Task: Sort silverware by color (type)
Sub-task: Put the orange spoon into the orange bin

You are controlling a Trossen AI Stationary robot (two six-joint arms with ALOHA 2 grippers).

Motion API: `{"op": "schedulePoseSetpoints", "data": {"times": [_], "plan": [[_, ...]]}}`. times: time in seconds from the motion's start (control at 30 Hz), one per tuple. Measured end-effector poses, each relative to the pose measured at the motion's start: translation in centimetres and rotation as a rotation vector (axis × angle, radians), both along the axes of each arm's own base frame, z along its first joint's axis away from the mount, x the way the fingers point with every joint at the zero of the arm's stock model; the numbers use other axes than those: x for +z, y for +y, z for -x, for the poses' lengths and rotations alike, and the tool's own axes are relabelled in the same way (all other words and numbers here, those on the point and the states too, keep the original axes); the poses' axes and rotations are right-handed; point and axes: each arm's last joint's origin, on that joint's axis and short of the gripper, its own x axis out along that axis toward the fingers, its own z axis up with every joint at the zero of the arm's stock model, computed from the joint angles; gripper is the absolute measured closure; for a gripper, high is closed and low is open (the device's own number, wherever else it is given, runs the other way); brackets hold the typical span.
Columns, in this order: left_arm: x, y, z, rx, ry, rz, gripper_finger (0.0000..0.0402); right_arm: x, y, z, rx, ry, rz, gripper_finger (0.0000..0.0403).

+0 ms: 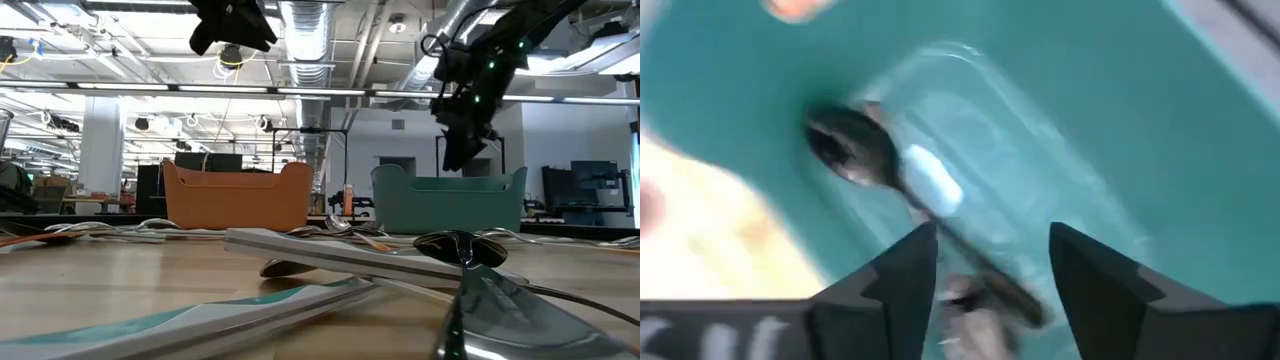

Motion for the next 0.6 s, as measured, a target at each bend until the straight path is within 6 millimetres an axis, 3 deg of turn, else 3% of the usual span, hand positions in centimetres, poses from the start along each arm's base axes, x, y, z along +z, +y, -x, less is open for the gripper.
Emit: {"op": "schedulePoseSetpoints", "data": {"times": [0.3, 0.6], "plan": [[-0.3, -1.4, 0.0, -0.101, 0.05, -0.006, 0.0319, 3.2, 7.6, -1.4, -0.034, -0.227, -0.192, 0.0191], [-0.3, -1.5, -0.1, -0.13, 0.049, -0.004, 0.0319, 2.6, 16.8, -2.2, -0.027, -0.105, -0.315, 0.0207]]}}
